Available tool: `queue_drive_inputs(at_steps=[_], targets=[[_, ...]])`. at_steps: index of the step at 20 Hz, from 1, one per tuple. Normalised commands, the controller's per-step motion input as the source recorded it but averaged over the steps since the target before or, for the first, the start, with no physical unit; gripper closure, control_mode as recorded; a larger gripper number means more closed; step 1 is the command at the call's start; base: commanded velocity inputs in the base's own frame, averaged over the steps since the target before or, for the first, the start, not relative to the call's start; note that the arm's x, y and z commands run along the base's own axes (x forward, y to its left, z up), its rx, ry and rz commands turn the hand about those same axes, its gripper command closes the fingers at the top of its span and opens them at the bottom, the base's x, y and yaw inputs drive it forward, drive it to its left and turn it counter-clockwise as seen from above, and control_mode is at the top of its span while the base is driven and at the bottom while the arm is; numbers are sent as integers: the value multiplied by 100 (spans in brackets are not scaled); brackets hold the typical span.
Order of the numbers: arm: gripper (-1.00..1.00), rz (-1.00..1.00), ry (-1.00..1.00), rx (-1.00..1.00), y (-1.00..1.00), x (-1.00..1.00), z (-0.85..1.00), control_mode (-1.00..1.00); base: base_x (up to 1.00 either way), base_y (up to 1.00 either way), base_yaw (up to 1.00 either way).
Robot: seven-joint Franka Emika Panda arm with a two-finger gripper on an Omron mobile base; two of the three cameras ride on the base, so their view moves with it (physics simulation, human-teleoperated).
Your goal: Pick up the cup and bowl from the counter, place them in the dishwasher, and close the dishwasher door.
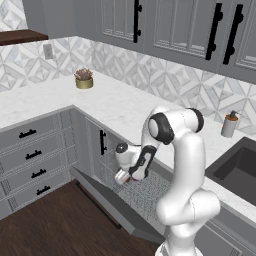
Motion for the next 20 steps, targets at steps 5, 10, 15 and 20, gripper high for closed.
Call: queue_drive_inputs(at_steps=[5, 10, 15, 20], targets=[[100, -15, 0, -8, 0, 63, -64, -100, 0, 0, 0], [100, -16, 0, -6, -12, 63, -57, -100, 0, 0, 0], [100, -16, 0, -2, -16, 59, -43, -100, 0, 0, 0], [100, -12, 0, 0, -9, 33, -44, -100, 0, 0, 0]])
